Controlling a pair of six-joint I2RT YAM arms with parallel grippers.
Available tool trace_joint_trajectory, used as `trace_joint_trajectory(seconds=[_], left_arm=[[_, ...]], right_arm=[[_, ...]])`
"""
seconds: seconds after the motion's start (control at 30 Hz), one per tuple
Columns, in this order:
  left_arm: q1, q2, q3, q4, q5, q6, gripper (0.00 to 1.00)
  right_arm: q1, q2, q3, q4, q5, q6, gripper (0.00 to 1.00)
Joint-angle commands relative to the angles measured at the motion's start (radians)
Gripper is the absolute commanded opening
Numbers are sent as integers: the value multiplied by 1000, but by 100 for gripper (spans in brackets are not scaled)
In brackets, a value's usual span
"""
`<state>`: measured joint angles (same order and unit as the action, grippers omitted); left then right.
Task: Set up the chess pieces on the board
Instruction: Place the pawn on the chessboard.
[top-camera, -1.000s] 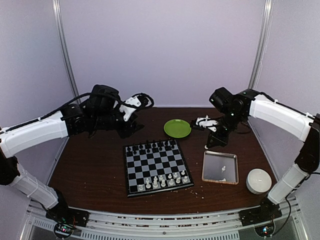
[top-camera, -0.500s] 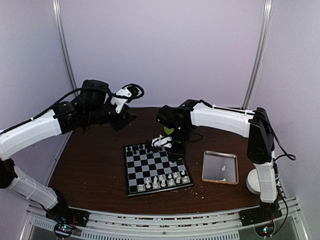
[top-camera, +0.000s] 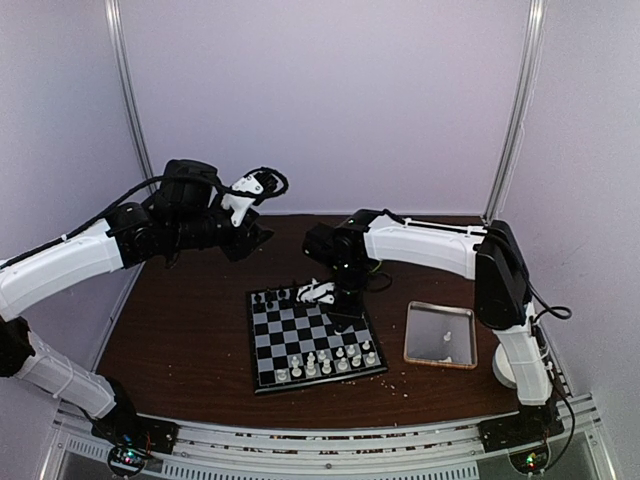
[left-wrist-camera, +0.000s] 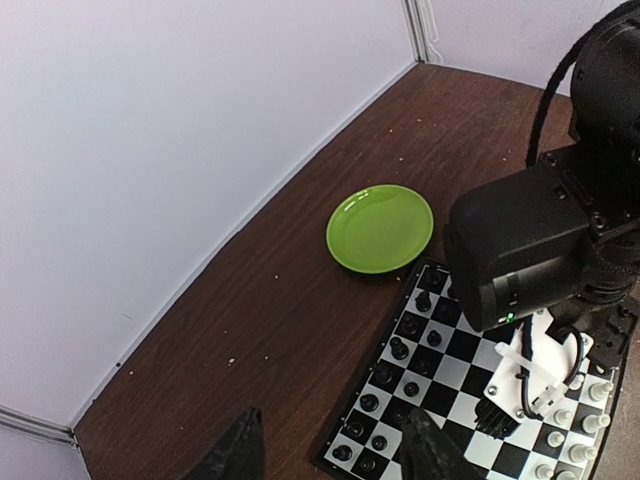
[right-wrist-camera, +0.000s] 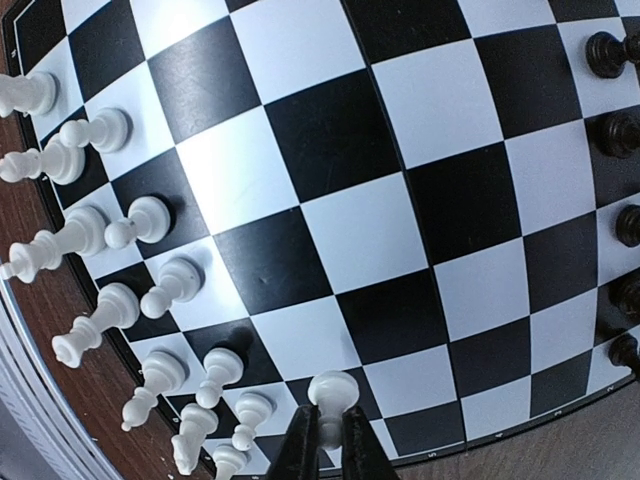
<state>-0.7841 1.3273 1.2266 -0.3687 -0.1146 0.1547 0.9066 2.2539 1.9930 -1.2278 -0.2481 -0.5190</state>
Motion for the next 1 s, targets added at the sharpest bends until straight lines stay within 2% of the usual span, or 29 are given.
trace_joint_trajectory(seconds=[0.0,0.23,0.37,0.53,0.77,0.97], left_arm=[[8,-8,25,16,15,-7,48],[8,-10,26,16,16,-7,48],[8,-10,25,14,19,-6,48],[8,-5,24,16,24,-8,48],[8,31,29,10,62,-15,48],[8,175,98,-96,211,-15,44]], right_arm=[[8,14,22,-10,14,18,9],[9,14,16,-9,7,20,12],[8,8,16,-7,5,27,20],[4,-47,-3,-8,-4,24,21],[-52,-275,-198,65,-27,9,23],[-189,-582,-484,181,-77,2,24]])
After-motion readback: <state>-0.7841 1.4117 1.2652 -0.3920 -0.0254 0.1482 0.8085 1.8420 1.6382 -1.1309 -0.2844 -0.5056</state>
